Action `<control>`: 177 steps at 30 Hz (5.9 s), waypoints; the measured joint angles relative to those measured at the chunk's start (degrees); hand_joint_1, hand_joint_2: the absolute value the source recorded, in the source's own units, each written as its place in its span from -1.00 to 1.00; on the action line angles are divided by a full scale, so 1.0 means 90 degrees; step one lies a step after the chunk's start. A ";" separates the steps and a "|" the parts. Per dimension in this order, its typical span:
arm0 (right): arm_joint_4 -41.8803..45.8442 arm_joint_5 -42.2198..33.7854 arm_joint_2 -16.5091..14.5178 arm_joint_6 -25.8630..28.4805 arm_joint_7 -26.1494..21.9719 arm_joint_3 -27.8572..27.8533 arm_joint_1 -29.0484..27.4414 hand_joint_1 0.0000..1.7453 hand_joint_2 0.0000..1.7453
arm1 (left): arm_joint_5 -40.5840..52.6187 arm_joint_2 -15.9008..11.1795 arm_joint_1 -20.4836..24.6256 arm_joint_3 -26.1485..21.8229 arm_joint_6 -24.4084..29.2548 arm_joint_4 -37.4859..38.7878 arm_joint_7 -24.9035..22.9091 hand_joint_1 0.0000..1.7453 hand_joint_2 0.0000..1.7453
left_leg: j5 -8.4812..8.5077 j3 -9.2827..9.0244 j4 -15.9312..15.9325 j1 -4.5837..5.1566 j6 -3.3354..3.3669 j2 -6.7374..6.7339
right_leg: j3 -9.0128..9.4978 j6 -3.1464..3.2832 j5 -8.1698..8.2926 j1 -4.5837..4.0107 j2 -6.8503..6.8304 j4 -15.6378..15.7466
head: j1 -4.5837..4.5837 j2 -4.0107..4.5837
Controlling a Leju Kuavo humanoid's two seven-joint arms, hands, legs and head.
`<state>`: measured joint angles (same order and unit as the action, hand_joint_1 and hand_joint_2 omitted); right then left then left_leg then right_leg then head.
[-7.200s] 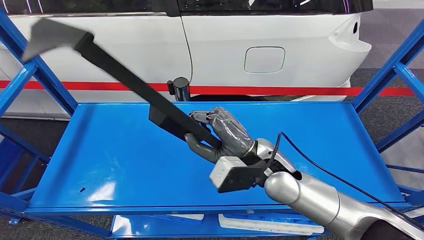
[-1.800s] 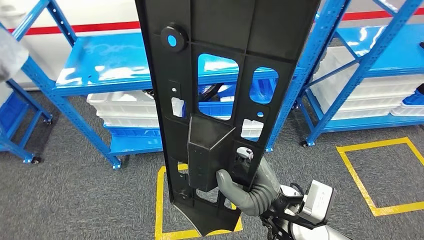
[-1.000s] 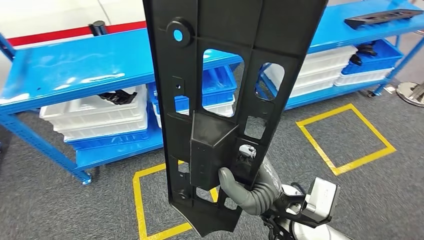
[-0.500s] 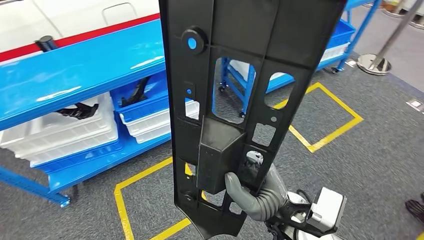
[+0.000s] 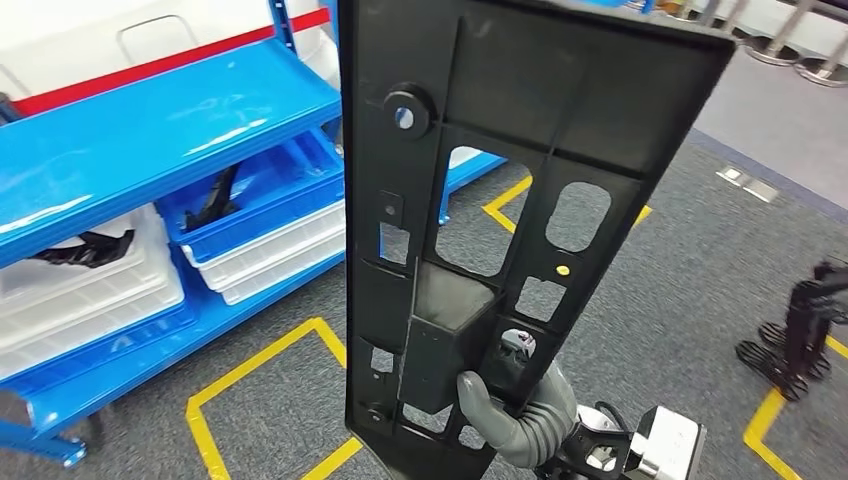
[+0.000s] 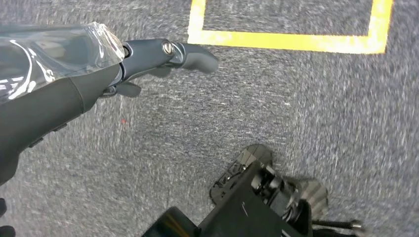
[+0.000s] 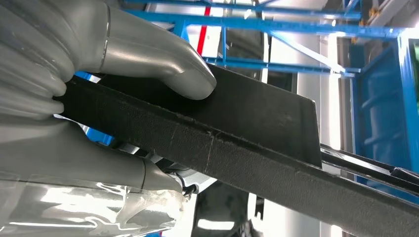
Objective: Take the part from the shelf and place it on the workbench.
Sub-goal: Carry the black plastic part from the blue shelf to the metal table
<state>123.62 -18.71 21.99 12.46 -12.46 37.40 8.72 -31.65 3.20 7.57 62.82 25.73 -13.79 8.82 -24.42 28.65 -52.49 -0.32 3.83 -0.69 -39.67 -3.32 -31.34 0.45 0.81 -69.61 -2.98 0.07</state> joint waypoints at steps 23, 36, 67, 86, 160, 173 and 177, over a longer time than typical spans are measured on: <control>0.0021 0.0022 -0.0073 -0.0175 -0.0086 -0.0222 0.0037 1.00 1.00 | 0.0026 -0.0066 0.0213 0.0005 -0.0044 0.0005 0.0002 -1.00 1.00 | -0.0110 -0.0007 -0.0137 0.0017 -0.0097 0.0577 | 0.0753 0.0227 0.0987 -0.0022 0.0663 0.1729 | 0.0006 0.0000; 0.0055 0.0019 -0.0070 -0.0178 -0.0124 -0.0358 0.0048 1.00 1.00 | -0.0067 -0.0104 0.0206 0.0006 -0.0097 0.0010 -0.0118 -1.00 1.00 | -0.0075 0.0005 -0.0106 -0.0062 -0.0159 -0.0450 | 0.0784 -0.0132 0.0665 0.0140 -0.0416 0.1308 | -0.0017 0.0000; 0.0223 0.0153 -0.0075 0.0066 -0.0052 -0.0535 -0.0397 1.00 1.00 | 0.0032 -0.0159 0.0037 0.0012 -0.0173 0.0017 -0.0263 -1.00 1.00 | 0.0001 0.0042 -0.0087 0.0040 -0.0099 -0.0602 | 0.0909 -0.0138 0.0665 0.0132 -0.0498 0.1477 | -0.0033 0.0000; 0.0337 0.0155 -0.0072 0.0151 0.0042 -0.0555 -0.0343 1.00 1.00 | 0.0056 -0.0151 0.0091 0.0014 -0.0165 0.0019 -0.0268 -1.00 1.00 | -0.0028 0.0057 -0.0121 0.0058 -0.0109 0.0398 | 0.0714 0.0093 0.0948 0.0109 0.0816 0.1683 | 0.0003 0.0000; 0.0533 0.0293 -0.0016 0.0205 0.0110 -0.0538 -0.0389 1.00 1.00 | -0.0086 -0.0129 -0.0064 0.0012 -0.0045 0.0024 -0.0226 -1.00 1.00 | -0.0180 -0.0025 -0.0189 0.0093 -0.0058 -0.0478 | 0.0802 0.0077 0.0778 -0.0012 -0.0516 0.1522 | -0.0004 0.0000; 0.0596 0.0201 0.0003 0.0528 0.0332 -0.0551 -0.0171 1.00 1.00 | -0.0061 -0.0126 0.0032 0.0014 -0.0047 0.0024 -0.0434 -1.00 1.00 | -0.0474 0.0485 -0.1215 -0.0045 -0.0352 0.0194 | 0.0797 0.0260 0.0915 0.0025 0.0370 0.1692 | 0.0018 0.0000; 0.0607 0.0177 0.0019 0.0553 0.0356 -0.0551 -0.0081 1.00 1.00 | -0.0069 -0.0128 0.0025 0.0014 -0.0029 0.0024 -0.0441 -1.00 1.00 | -0.0135 0.0133 -0.0255 -0.0067 -0.0267 0.0592 | 0.0683 0.0108 0.0976 0.0023 0.0675 0.1682 | 0.0012 0.0000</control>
<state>129.08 -17.11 22.16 17.44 -9.26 32.44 7.99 -32.27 2.05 7.80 62.95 25.46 -13.57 4.85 -25.64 29.84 -54.78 -0.93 1.42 4.64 -33.52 -2.35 -22.56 0.66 6.88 -54.47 -2.88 0.07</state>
